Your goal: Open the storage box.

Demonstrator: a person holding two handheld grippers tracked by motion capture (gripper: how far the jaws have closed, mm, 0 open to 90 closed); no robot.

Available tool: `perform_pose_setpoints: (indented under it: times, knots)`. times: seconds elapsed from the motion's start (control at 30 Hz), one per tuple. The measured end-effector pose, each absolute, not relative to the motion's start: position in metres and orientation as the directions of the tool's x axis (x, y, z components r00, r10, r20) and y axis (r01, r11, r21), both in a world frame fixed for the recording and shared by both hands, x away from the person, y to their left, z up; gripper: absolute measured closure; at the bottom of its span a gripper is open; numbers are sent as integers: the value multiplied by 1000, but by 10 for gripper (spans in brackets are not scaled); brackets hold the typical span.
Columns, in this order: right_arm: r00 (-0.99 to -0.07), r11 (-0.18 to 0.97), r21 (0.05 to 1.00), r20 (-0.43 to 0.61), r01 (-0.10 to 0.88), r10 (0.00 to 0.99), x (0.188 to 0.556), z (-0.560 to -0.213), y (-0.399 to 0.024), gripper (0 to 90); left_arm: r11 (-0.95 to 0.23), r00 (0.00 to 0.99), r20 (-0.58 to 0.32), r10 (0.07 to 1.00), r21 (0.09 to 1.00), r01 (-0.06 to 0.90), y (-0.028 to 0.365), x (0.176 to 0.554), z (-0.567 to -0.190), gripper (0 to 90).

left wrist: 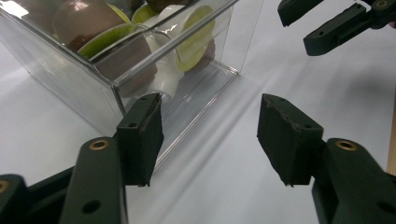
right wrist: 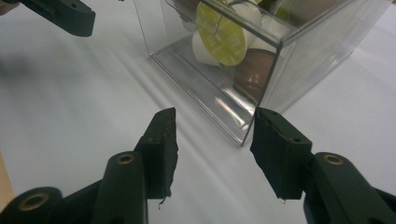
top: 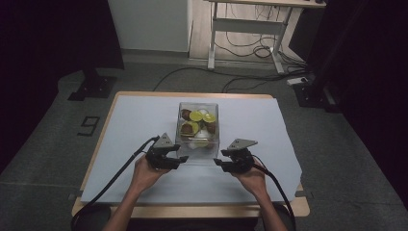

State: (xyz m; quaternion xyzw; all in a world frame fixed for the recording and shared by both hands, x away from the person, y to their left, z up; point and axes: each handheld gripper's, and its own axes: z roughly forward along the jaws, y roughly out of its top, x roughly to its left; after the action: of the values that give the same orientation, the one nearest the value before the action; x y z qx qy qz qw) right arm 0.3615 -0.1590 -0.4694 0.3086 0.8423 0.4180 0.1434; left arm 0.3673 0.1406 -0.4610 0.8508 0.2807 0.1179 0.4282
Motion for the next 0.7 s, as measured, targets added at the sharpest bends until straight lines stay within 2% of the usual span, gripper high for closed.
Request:
perform_pose_setpoints:
  times: [0.27, 0.7]
  knots:
    - [-774, 454, 797, 25, 397, 633, 366, -466, -150, 592, -490, 818, -39, 575, 784, 382, 135, 373, -459, 451]
    - [-769, 441, 803, 34, 402, 639, 374, -464, -138, 651, -466, 807, -57, 588, 792, 396, 134, 380, -460, 517]
